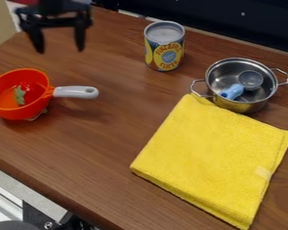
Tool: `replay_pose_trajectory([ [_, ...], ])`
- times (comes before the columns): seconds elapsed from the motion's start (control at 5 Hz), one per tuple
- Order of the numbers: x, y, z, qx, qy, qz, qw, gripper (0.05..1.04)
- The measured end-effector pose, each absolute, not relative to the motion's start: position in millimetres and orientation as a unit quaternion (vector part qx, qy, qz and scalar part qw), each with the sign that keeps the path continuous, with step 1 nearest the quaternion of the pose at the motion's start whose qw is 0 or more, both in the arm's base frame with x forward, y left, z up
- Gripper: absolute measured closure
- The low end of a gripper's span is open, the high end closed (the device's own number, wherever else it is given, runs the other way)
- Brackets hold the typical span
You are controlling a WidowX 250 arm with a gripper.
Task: Move the strawberry to the silver pot
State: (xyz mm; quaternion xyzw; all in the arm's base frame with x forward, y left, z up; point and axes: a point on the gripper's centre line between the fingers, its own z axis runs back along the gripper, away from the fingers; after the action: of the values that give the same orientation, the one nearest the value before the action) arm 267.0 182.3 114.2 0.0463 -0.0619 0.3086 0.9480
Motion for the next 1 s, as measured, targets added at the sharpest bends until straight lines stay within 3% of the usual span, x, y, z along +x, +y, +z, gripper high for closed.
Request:
replay_pose_trajectory([
  [0.2,235.3,201.0,111.5,0.042,-0.027,0.274,0.960,0.083],
  [0.4,214.3,206.3,108.8,0.033,-0.042,0.243,0.969,0.083],
  [0.8,202.3,198.2,90.8,0.006,-0.039,0.218,0.975,0.083],
  [1.0,203.3,194.3,86.7,0.013,-0.059,0.204,0.977,0.083],
])
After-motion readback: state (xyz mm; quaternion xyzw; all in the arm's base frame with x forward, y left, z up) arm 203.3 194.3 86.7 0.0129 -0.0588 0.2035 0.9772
